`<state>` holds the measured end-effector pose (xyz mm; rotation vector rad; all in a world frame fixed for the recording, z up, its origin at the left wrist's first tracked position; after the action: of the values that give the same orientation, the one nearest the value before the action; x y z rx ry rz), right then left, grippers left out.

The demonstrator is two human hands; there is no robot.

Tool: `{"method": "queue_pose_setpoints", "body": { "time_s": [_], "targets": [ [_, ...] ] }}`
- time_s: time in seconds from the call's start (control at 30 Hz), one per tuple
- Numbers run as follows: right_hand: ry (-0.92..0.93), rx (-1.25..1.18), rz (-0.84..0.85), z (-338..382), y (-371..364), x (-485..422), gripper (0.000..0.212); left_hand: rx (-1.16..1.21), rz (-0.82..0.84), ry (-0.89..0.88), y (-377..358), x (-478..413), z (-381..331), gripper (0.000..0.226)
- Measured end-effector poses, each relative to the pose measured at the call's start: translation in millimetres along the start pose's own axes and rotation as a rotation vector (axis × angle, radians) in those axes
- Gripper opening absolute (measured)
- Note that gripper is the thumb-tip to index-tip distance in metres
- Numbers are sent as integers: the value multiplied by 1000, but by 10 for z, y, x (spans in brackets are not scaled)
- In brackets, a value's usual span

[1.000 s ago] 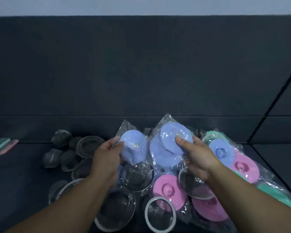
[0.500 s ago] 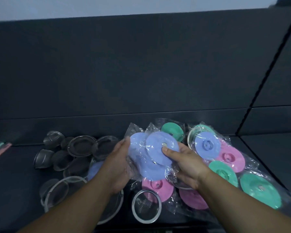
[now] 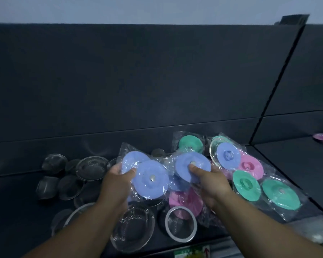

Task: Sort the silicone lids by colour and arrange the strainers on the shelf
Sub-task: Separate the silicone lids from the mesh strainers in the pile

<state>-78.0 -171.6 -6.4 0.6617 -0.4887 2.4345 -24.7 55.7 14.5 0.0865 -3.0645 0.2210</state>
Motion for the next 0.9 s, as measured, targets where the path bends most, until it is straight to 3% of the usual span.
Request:
{"method": "queue_pose_setpoints", "body": {
  "time_s": [0.17,0.27,0.37,0.53,0.73,0.9],
  "targets": [
    [16,200,-84,-69,-60,90,21,-26,-63,-54,331,-146,14,32],
    [72,480,-131,-119,-226,115,37,-65,-43,-96,441,-186,0,28],
    [177,935,-241,-97,-395,103,47,-49,-29,-97,549,-233,-8,29],
    [146,1192,-307,-102,-544,70,72,-37,-7,-107,701,-324,11,32],
    [147,969,-355,-110,-567,125,66,-28,23,-83,711,-345,53,31],
    [200,590,-287,-83,-449,202,61,-7,48,-92,540,-263,-9,29]
  ]
}}
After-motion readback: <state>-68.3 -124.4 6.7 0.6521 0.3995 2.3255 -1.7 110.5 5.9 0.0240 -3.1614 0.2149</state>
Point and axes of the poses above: each hand's wrist, its own x-axis away from the middle knuckle, its own y-axis out of the back of the hand, z = x × y, the point moved 4 cm from there along -x, towards the middle knuckle, and after that the axes turned 12 degrees about -y, right-handed, at the moved point
